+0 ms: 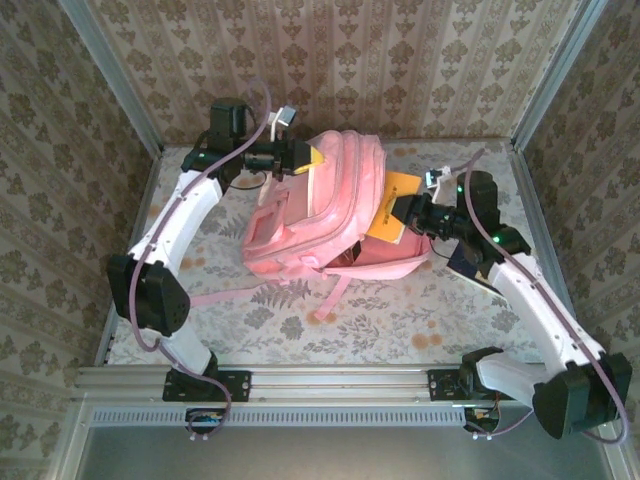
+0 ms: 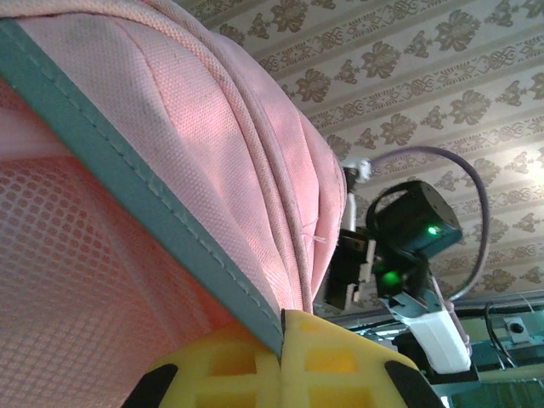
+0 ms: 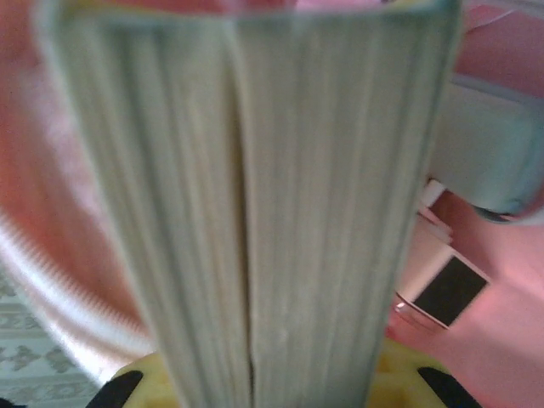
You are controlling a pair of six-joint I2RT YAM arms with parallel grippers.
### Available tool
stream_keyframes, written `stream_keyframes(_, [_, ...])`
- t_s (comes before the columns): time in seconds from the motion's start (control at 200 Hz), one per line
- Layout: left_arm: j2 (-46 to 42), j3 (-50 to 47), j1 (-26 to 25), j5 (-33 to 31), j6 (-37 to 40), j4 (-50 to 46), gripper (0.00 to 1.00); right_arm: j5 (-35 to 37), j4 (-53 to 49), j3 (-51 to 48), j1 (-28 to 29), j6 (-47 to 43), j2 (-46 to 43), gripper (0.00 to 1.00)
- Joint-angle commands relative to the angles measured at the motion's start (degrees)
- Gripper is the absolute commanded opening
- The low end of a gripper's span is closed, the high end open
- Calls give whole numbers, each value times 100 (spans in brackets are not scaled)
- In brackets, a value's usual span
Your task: Pack the student bag
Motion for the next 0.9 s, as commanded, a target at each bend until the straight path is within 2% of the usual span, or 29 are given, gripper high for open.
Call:
stream_keyframes(0.0, [-563,201,-55,691,-119,1188,0,-744,1557,-110,47,942,321,0])
stream_keyframes(0.195, [-439,374,-165,694,-98,1151,0,59,1412,258,647,957,1029,0])
stream_keyframes(0.275, [-366,442,-212,718,-89,1140,0,502,1125,510,916,900,1407,9])
stream_keyframes(0.37, [-297,508,-241,709,-67,1110,0,1229,561,854,1199,801,1955,12])
stream_keyframes(0.52, [-262,466,-232,674,15,1035,0,1857,751,1093,1474,1139,2725,11])
stream_keyframes(0.575, [-253,448,-219,659,16,1035,0,2048,831,1196,1534,1239,3003,14])
stream_keyframes(0.64, [-251,445,-198,616,42,997,0,2017,958,1338,1570,1277,3339,23])
stream_keyframes(0.72, [-258,409,-100,493,119,841,0,1849,1002,1499,1560,1194,3565,49])
stream_keyframes(0.795, [-305,289,37,368,83,824,0,1848,938,1503,1567,931,3424,66])
stream_keyframes(0.895, [-350,125,242,175,47,824,0,1994,762,1361,1555,457,2990,82])
